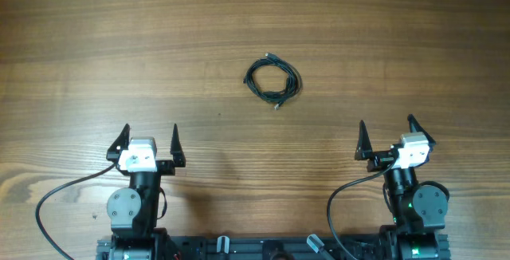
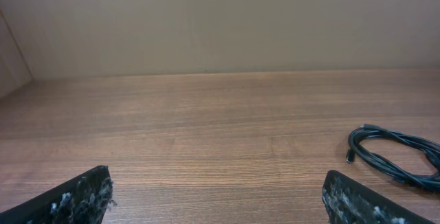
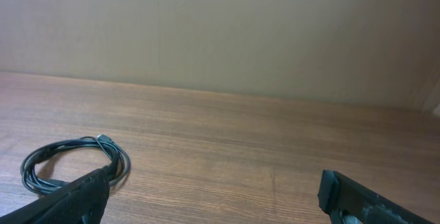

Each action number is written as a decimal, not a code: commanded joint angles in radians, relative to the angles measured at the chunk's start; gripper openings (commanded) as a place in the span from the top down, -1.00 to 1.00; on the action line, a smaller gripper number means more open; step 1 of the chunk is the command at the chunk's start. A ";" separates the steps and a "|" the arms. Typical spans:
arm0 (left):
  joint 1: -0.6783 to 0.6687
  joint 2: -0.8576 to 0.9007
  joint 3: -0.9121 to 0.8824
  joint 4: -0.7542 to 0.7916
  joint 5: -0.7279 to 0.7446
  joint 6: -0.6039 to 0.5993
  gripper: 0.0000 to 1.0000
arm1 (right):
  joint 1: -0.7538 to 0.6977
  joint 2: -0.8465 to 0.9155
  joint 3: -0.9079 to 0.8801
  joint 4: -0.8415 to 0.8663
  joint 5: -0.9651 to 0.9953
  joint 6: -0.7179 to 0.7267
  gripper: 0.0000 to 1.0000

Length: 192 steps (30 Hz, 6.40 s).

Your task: Untangle cables

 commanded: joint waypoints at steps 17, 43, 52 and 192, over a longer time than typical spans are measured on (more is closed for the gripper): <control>0.009 0.068 -0.006 0.008 -0.060 0.015 -1.00 | -0.007 0.043 -0.001 0.002 -0.010 0.014 -1.00; 0.009 0.068 -0.006 0.008 -0.060 0.015 -1.00 | -0.007 0.043 -0.001 0.002 -0.009 0.014 -1.00; 0.009 0.068 -0.006 0.008 -0.060 0.016 -1.00 | -0.007 0.043 -0.001 0.002 -0.009 0.014 -1.00; 0.008 0.855 1.305 -0.667 0.186 -0.060 -1.00 | -0.007 0.544 1.244 -0.589 -0.129 0.090 -1.00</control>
